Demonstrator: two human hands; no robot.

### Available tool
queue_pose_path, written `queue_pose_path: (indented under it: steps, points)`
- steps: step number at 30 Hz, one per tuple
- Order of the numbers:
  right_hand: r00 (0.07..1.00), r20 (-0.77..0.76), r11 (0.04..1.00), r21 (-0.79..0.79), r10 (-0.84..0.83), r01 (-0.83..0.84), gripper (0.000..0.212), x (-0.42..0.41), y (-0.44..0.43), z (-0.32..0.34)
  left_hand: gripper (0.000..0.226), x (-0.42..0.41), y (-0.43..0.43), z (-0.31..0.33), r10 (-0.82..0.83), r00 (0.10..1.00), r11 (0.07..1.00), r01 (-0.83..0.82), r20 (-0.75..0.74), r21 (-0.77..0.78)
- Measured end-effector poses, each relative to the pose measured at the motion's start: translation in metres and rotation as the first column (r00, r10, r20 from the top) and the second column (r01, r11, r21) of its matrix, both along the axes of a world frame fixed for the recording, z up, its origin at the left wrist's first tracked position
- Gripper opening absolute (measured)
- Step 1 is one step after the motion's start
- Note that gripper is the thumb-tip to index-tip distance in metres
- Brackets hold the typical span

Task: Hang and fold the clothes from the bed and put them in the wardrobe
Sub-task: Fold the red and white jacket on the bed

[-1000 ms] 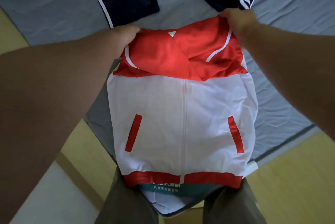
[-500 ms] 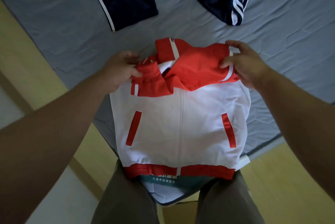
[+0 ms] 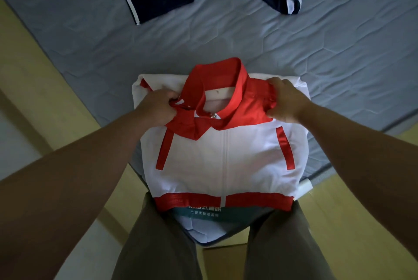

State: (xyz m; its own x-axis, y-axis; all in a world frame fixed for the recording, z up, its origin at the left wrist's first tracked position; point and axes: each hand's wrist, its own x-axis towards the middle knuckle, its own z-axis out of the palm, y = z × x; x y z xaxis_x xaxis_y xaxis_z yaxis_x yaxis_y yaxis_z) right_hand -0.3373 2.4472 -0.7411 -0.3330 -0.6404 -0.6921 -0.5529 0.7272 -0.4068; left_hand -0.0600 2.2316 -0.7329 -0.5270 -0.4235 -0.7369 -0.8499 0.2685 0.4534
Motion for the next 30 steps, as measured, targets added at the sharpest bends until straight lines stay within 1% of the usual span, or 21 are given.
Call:
queue_pose_path:
  steps: [2, 5, 7, 9, 11, 14, 17, 19, 21, 22, 23, 24, 25, 27, 28, 29, 30]
  points:
    - [1.0, -0.02, 1.0, 0.004, -0.016, 0.016, 0.081, 0.003, 0.0, -0.002, 0.045, 0.0, -0.002, -0.004, -0.004, 1.0, 1.0, 0.004, 0.026, -0.012]
    - [0.989, 0.041, 0.989, 0.03, -0.144, 0.143, 0.083, 0.004, -0.007, 0.002, 0.036, -0.004, -0.006, -0.004, -0.034, 0.998, 0.999, 0.035, 0.059, -0.024]
    - [0.98, 0.094, 0.983, 0.053, -0.177, 0.173, 0.081, 0.004, -0.01, 0.006, 0.028, -0.007, -0.006, -0.002, -0.045, 0.998, 0.999, 0.046, 0.049, -0.024]
    - [0.966, 0.17, 0.98, 0.075, -0.193, 0.183, 0.076, 0.004, -0.012, 0.01, 0.035, -0.009, -0.005, 0.0, -0.038, 0.999, 0.999, 0.039, 0.033, -0.015]
    - [0.937, 0.237, 0.966, 0.102, -0.255, 0.238, 0.071, 0.005, -0.014, 0.014, 0.043, -0.01, -0.003, 0.003, -0.043, 0.999, 0.999, 0.042, 0.029, 0.014]
    - [0.893, 0.273, 0.933, 0.129, -0.358, 0.335, 0.071, 0.006, -0.013, 0.016, 0.045, -0.009, 0.0, 0.004, -0.055, 0.998, 0.996, 0.053, 0.032, 0.067]
    - [0.9, 0.267, 0.939, 0.124, -0.344, 0.322, 0.071, 0.009, -0.006, 0.02, 0.04, -0.005, 0.009, 0.006, -0.089, 0.995, 0.995, 0.091, -0.034, 0.052]
    - [0.9, 0.305, 0.951, 0.106, -0.31, 0.292, 0.076, 0.014, 0.003, 0.023, 0.029, 0.002, 0.02, 0.008, -0.176, 0.983, 0.983, 0.178, -0.059, 0.038]
    - [0.912, 0.319, 0.966, 0.074, -0.258, 0.248, 0.082, 0.021, 0.015, 0.024, 0.031, 0.011, 0.033, 0.013, -0.25, 0.964, 0.968, 0.25, -0.094, -0.01]
    - [0.926, 0.298, 0.973, 0.048, -0.231, 0.227, 0.083, 0.026, 0.022, 0.024, 0.035, 0.017, 0.039, 0.015, -0.285, 0.951, 0.957, 0.276, -0.118, -0.085]
    - [0.946, 0.253, 0.979, 0.011, -0.202, 0.206, 0.083, 0.032, 0.03, 0.024, 0.039, 0.023, 0.046, 0.016, -0.325, 0.936, 0.934, 0.295, -0.134, -0.202]
    - [0.97, 0.179, 0.984, -0.043, -0.164, 0.174, 0.08, 0.038, 0.039, 0.024, 0.048, 0.028, 0.053, 0.016, -0.35, 0.927, 0.9, 0.291, -0.137, -0.324]
    - [0.99, 0.076, 0.986, -0.11, -0.118, 0.126, 0.073, 0.045, 0.048, 0.023, 0.06, 0.034, 0.06, 0.016, -0.334, 0.934, 0.875, 0.258, -0.125, -0.411]
    - [0.988, -0.141, 0.975, -0.221, -0.058, 0.026, 0.055, 0.06, 0.064, 0.022, 0.076, 0.044, 0.075, 0.016, -0.213, 0.972, 0.866, 0.142, -0.098, -0.479]
    - [0.977, -0.205, 0.971, -0.238, -0.056, 0.006, 0.049, 0.066, 0.07, 0.022, 0.077, 0.049, 0.082, 0.015, -0.161, 0.983, 0.868, 0.101, -0.083, -0.486]
    - [0.971, -0.233, 0.972, -0.236, -0.06, 0.003, 0.045, 0.071, 0.075, 0.023, 0.072, 0.055, 0.09, 0.015, -0.138, 0.988, 0.87, 0.089, -0.065, -0.485]
    - [0.969, -0.242, 0.974, -0.228, -0.051, -0.005, 0.041, 0.077, 0.079, 0.023, 0.062, 0.059, 0.096, 0.014, -0.146, 0.988, 0.868, 0.103, -0.052, -0.486]
